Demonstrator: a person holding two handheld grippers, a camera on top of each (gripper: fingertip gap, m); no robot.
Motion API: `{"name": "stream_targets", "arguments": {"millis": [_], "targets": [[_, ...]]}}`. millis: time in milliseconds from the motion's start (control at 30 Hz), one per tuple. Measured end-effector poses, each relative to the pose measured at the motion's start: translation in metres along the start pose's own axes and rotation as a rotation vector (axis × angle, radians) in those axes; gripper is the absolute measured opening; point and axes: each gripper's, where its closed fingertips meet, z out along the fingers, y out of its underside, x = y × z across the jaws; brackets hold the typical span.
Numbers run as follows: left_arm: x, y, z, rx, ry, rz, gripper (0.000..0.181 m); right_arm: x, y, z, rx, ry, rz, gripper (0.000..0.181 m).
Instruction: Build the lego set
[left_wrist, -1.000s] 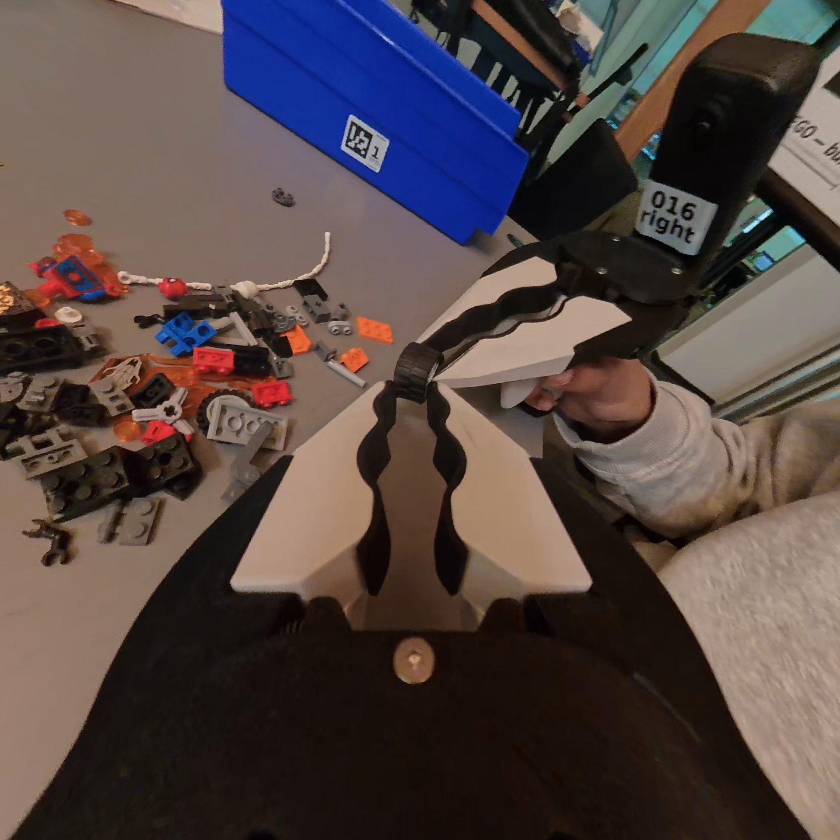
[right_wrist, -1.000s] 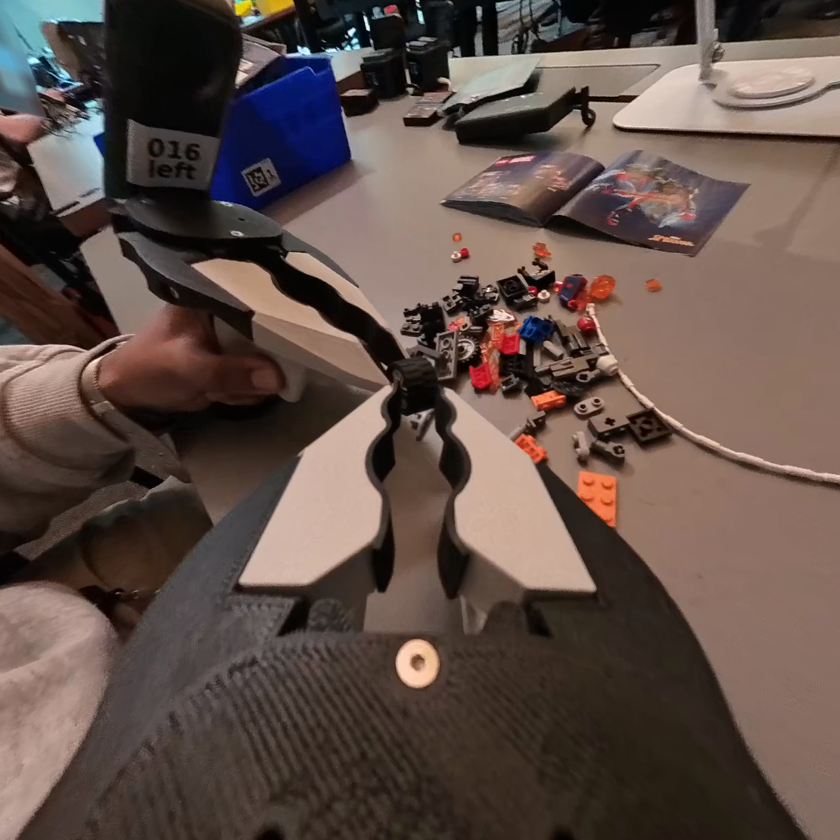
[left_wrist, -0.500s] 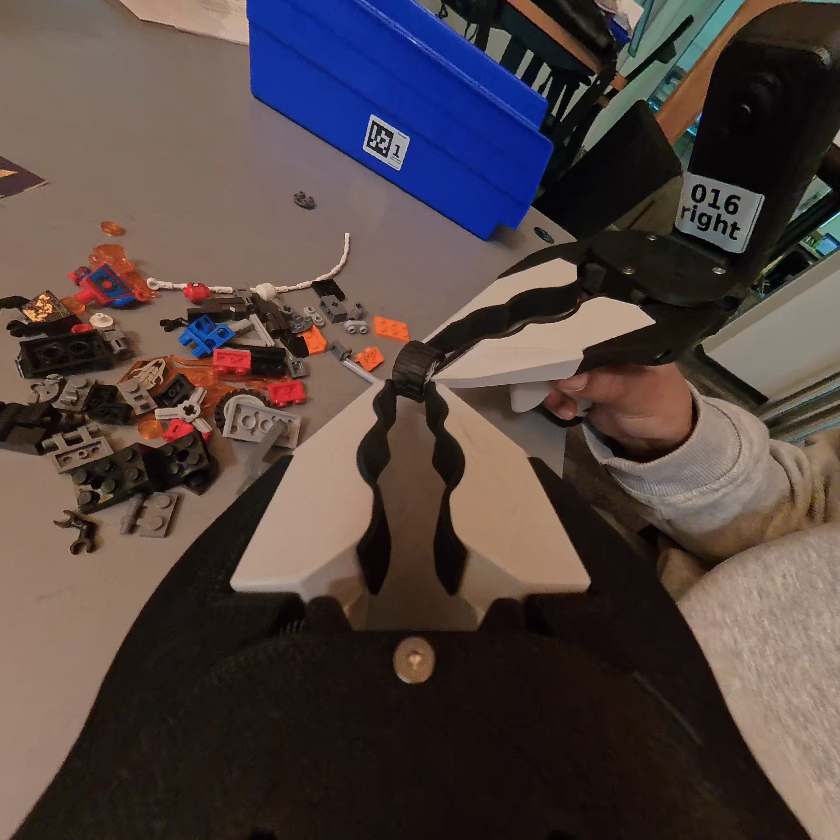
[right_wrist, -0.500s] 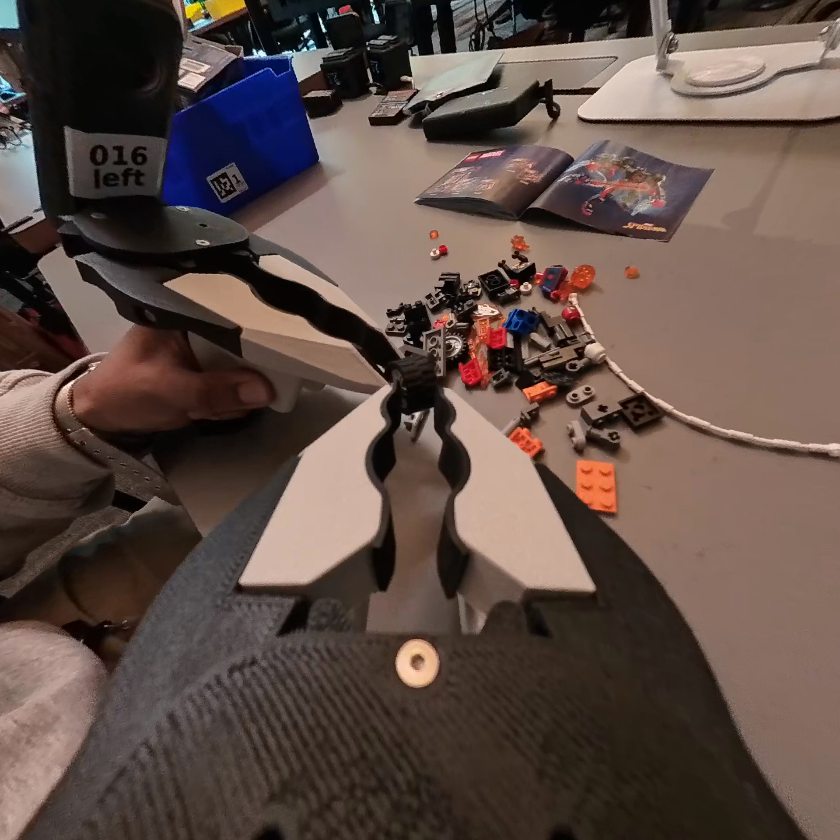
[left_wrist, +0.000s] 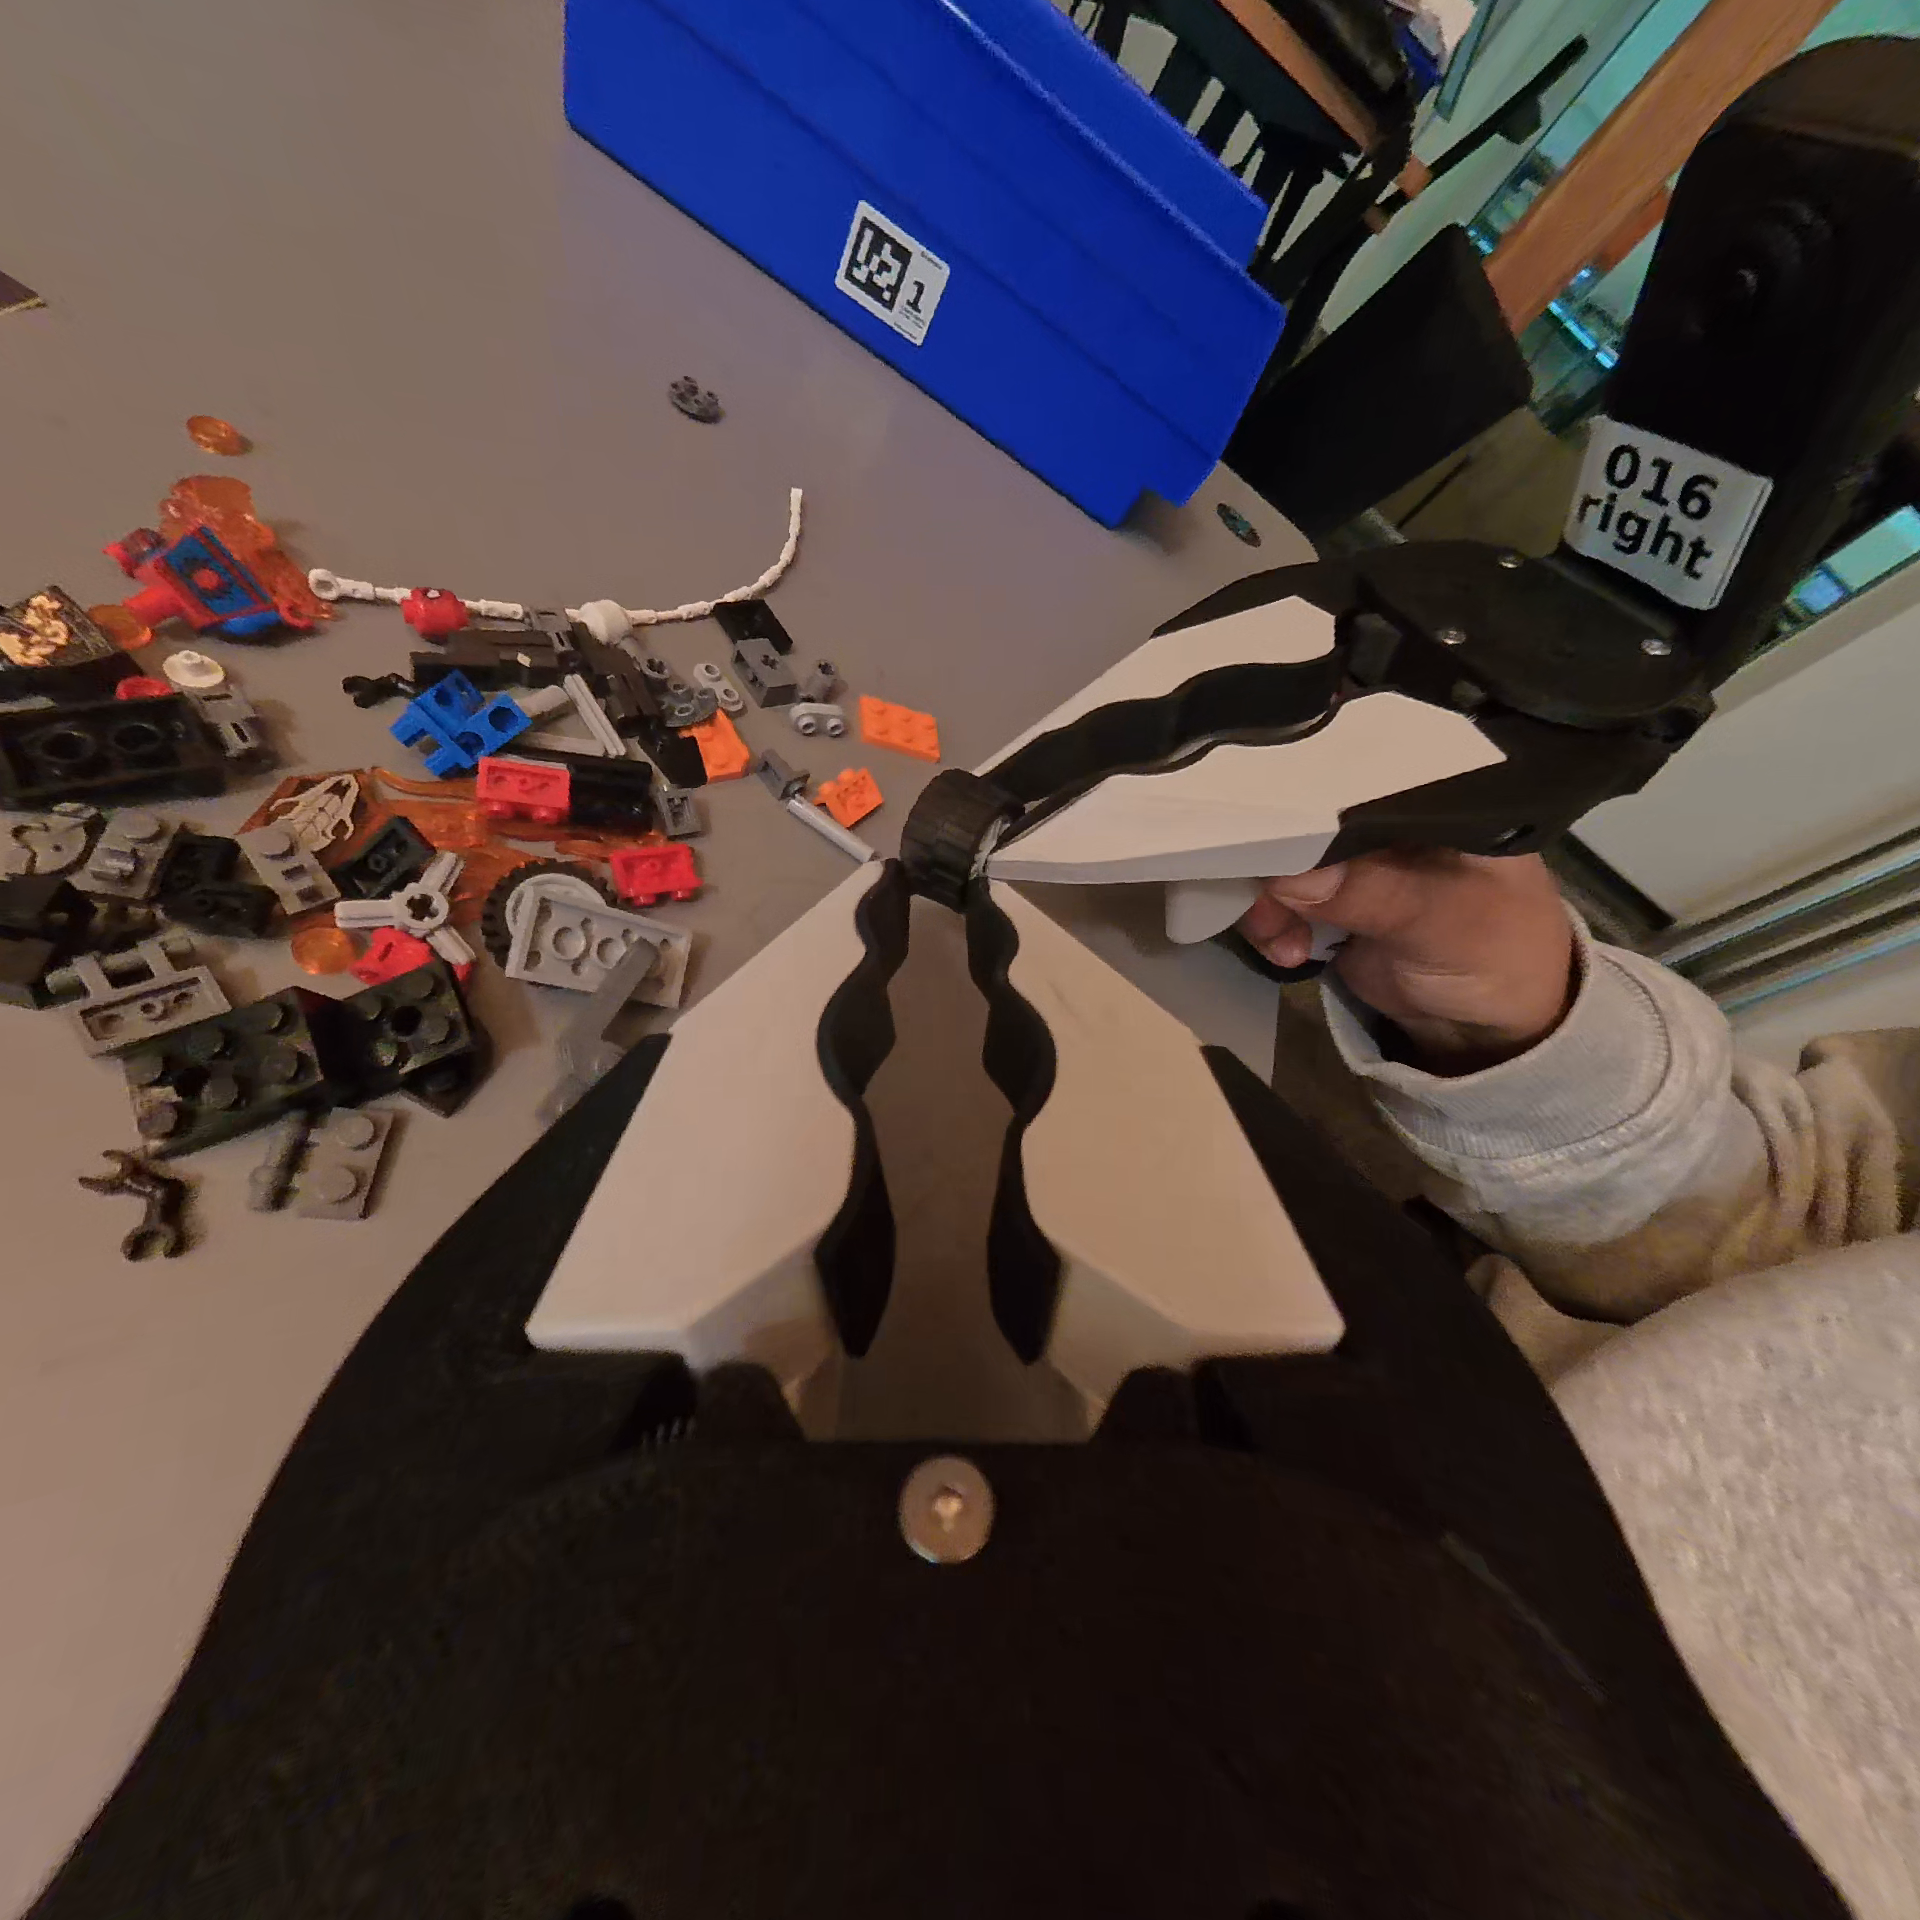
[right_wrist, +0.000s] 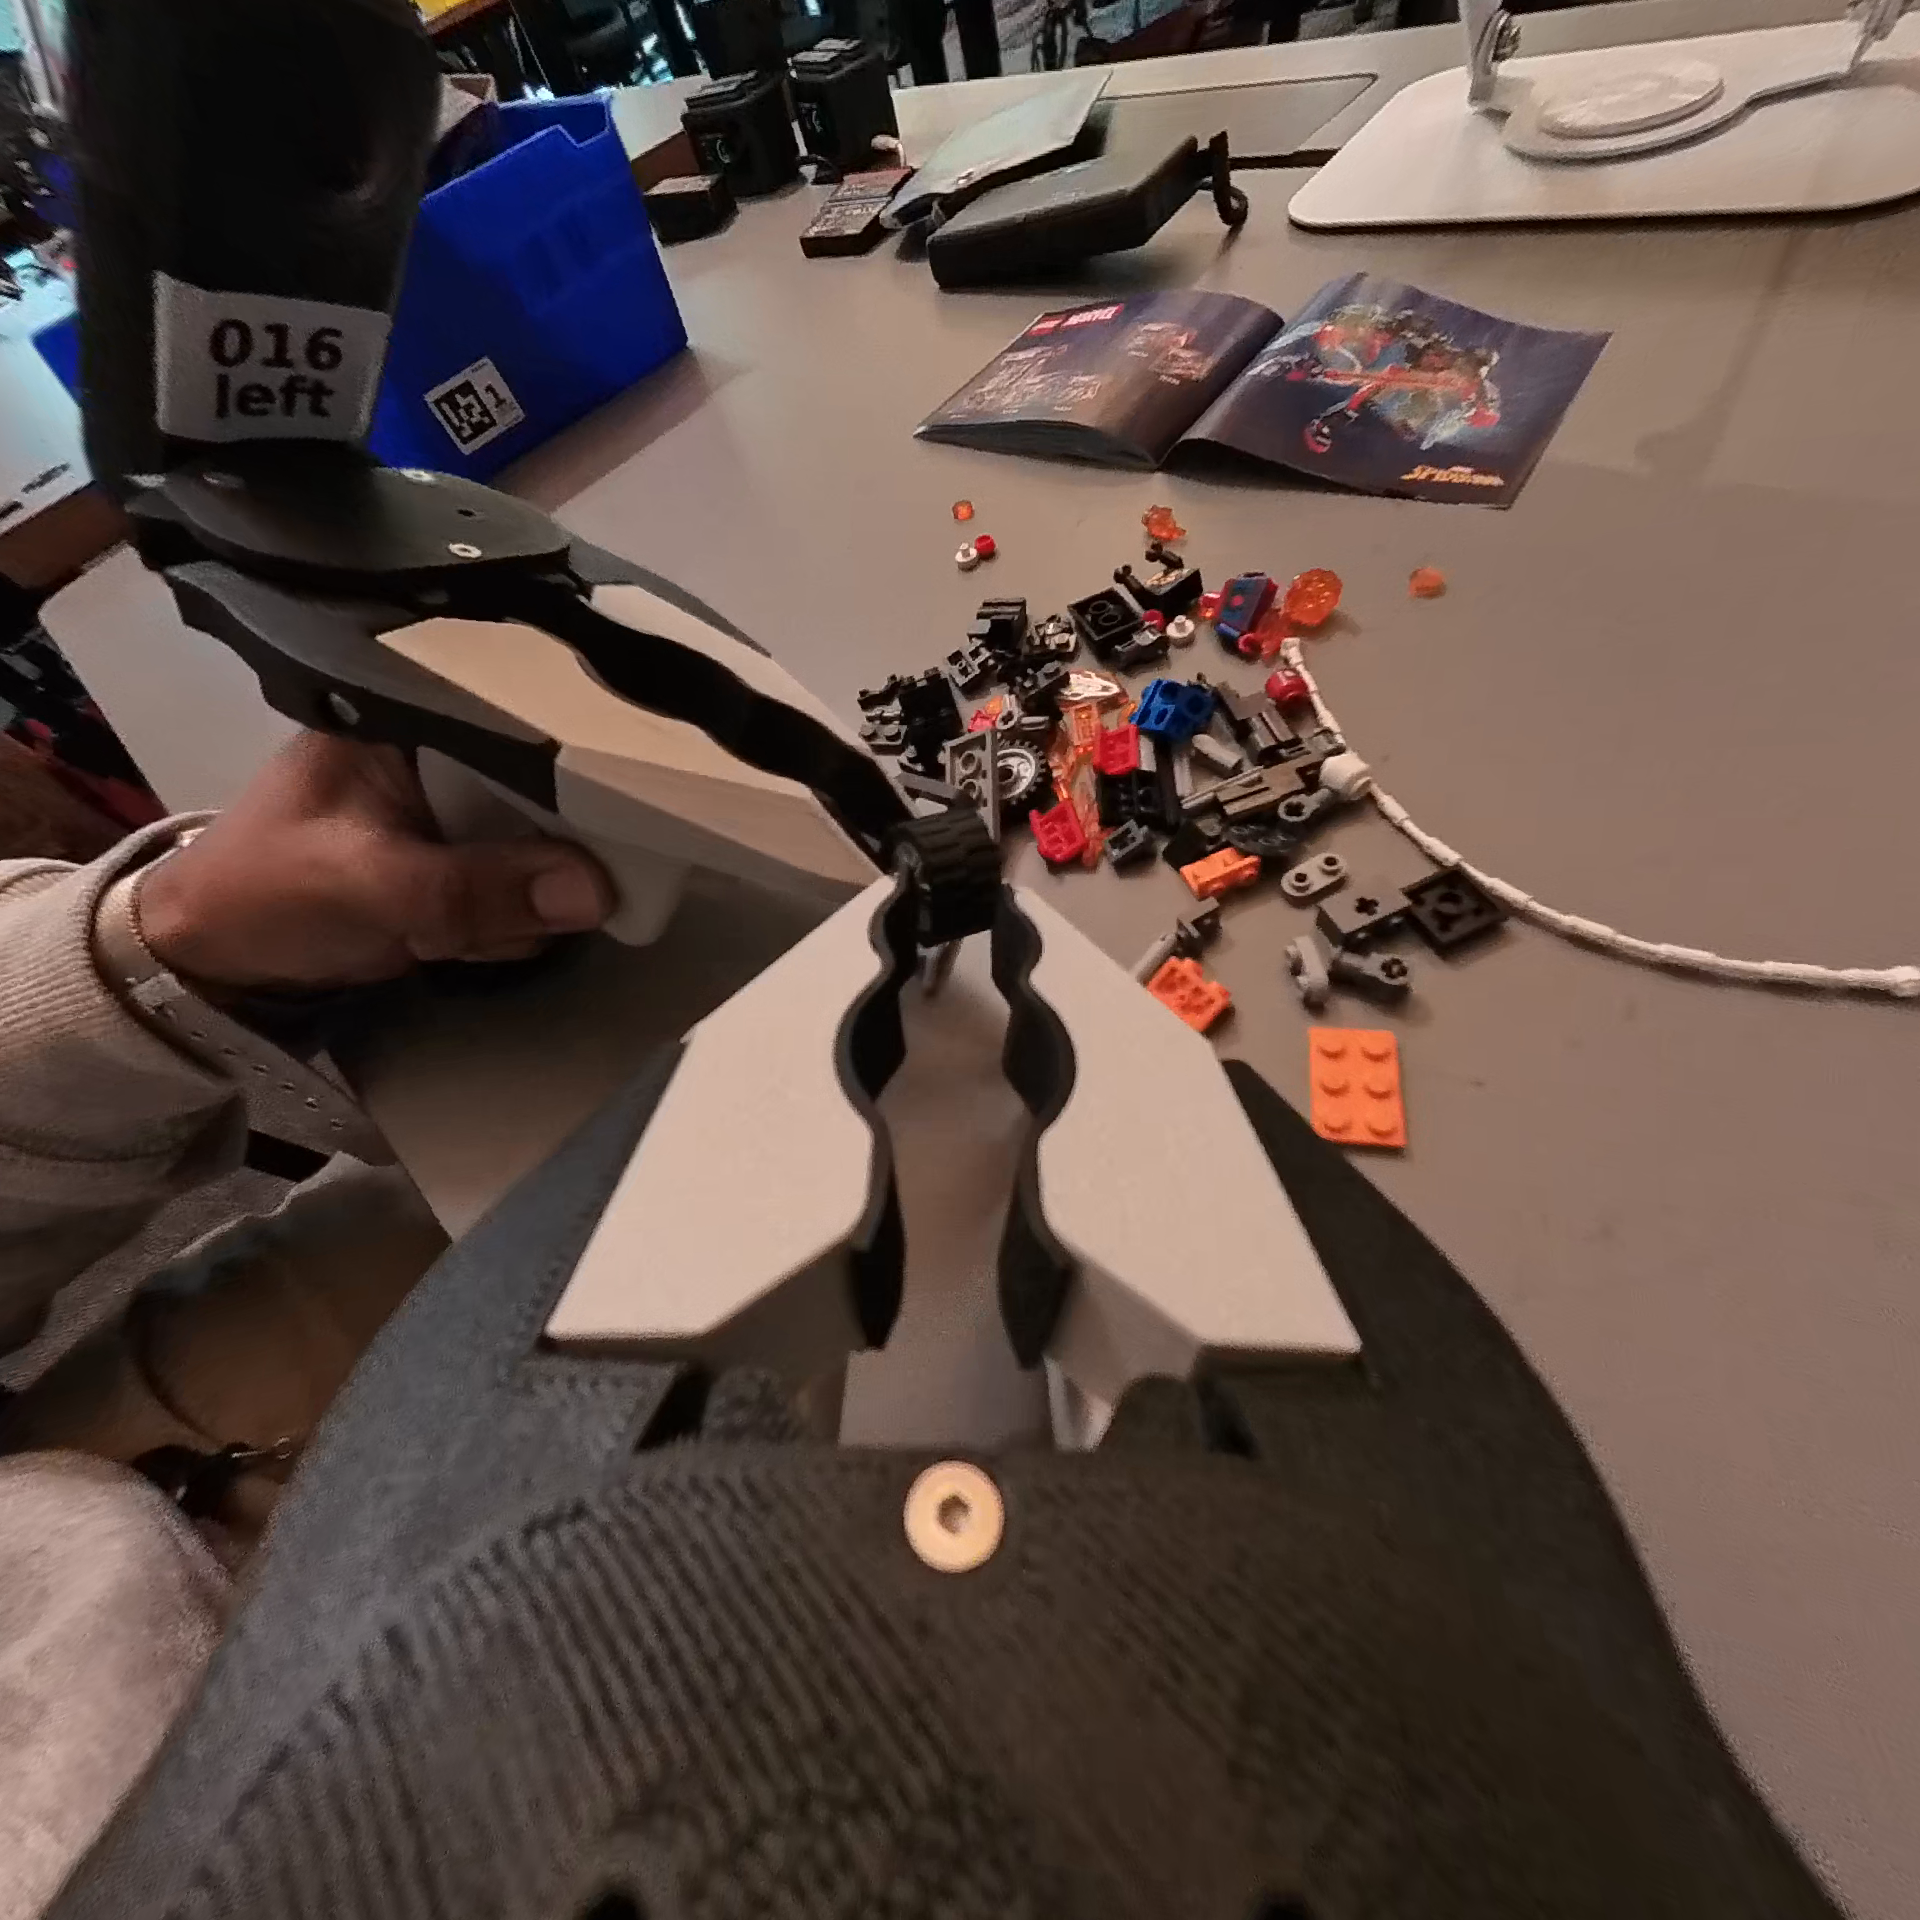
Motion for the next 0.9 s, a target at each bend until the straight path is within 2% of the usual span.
{"name": "stream_targets", "arguments": {"millis": [33, 67, 167, 233, 400, 533, 667, 900], "targets": [[0.000, 0.000, 0.000, -0.002, 0.015, -0.020, 0.011, 0.000, 0.000, 0.000, -0.001, -0.009, 0.007, 0.013], [0.000, 0.000, 0.000, 0.003, 0.050, -0.051, 0.011, -0.002, -0.001, -0.001, 0.009, -0.041, 0.030, 0.013], [0.015, -0.009, -0.011, 0.077, 0.226, -0.122, 0.012, -0.011, -0.011, -0.009, 0.067, -0.260, 0.184, 0.013], [0.015, -0.009, -0.011, 0.073, 0.218, -0.118, 0.012, -0.013, -0.011, -0.009, 0.060, -0.295, 0.204, 0.014], [0.031, -0.016, -0.021, 0.148, 0.350, -0.136, 0.012, -0.024, -0.019, -0.019, 0.121, -0.404, 0.193, 0.013], [0.032, -0.019, -0.023, 0.170, 0.364, -0.143, 0.016, -0.028, -0.016, -0.018, 0.102, -0.420, 0.175, 0.013], [0.032, -0.020, -0.022, 0.181, 0.357, -0.136, 0.018, -0.028, -0.010, -0.012, 0.060, -0.360, 0.126, 0.013], [0.021, -0.008, -0.014, 0.095, 0.209, -0.064, 0.013, -0.024, -0.001, -0.005, -0.009, -0.312, 0.125, 0.013]]}}
